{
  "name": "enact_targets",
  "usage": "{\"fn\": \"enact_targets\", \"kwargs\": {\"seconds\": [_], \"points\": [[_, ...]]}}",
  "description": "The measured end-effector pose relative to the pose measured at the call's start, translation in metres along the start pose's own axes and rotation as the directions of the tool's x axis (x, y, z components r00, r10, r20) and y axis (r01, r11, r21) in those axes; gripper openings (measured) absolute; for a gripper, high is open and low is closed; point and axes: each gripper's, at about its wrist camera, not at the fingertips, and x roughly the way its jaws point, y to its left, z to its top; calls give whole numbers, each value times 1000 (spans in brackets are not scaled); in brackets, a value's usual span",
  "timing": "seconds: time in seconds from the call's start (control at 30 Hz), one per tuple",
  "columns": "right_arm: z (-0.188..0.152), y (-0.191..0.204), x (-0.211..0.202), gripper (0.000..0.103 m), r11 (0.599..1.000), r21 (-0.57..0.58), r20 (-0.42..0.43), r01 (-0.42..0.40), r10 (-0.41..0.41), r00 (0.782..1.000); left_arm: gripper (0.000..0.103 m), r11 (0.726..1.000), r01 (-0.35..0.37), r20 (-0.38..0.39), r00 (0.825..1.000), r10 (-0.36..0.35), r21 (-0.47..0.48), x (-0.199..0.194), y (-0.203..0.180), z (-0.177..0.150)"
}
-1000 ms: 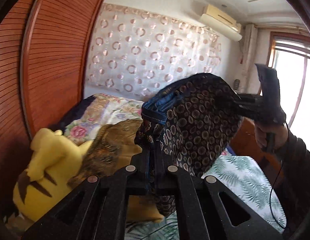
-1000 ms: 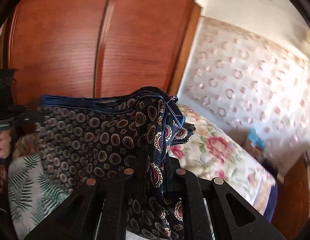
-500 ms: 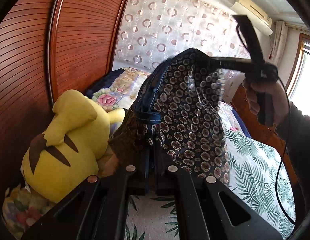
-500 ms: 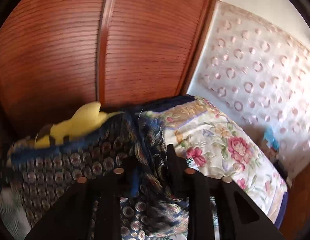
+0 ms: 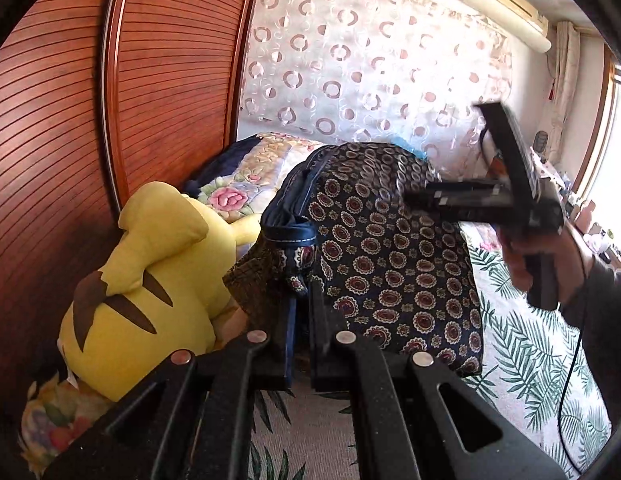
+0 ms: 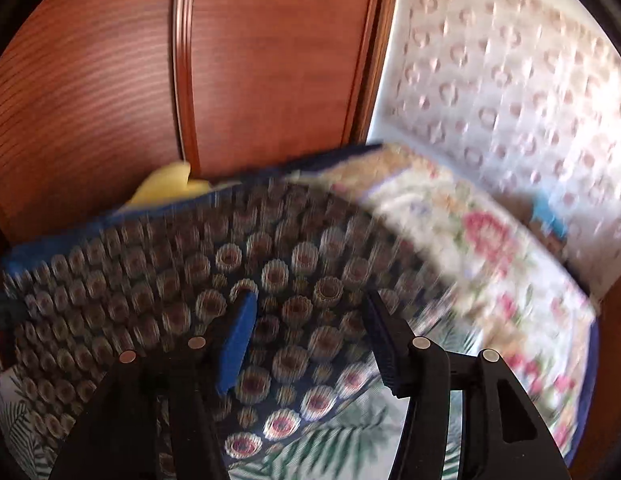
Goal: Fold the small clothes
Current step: 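Carry the shirt bundle with both grippers onto the mustard-yellow folded cloth, then release the shirt on the stack and pull both grippers back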
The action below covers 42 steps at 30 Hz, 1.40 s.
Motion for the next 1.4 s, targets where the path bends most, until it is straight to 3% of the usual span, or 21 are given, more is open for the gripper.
{"fn": "enact_targets", "kwargs": {"seconds": [0.1,0.17,0.23,0.27,0.33,0.47,0.57,0.67,0.97,1.4], "points": [[-11,4,-1,57,999,40,4,25,-26,1000,17,999,-23,6,1000,23,24,-3,-2,2],[-17,6,-13,57,997,80,22,15,-17,1000,41,999,-26,22,999,25,47,-8,-5,3],[-24,10,-30,57,994,105,38,20,-24,999,52,997,-22,35,999,20,72,-14,-8,4],[-27,13,-38,57,994,112,48,20,-25,999,67,997,-25,40,999,21,78,-17,-10,5],[-36,18,-57,57,991,129,71,20,-29,997,85,996,-30,65,998,25,88,-24,-13,6],[-60,36,-93,57,987,154,110,36,-54,993,91,989,-62,99,994,49,131,-38,-24,9],[-85,43,-122,57,984,174,124,43,-65,990,91,988,-36,121,992,18,150,-50,-33,9],[-101,51,-144,65,981,189,125,50,-74,989,91,982,-52,135,990,28,182,-59,-46,6],[-154,67,-217,70,956,263,121,132,-169,978,91,975,12,109,993,-37,221,-72,-77,-17],[-239,104,-322,70,881,396,126,259,-331,935,91,953,103,86,987,-133,285,-94,-137,-50]]}}
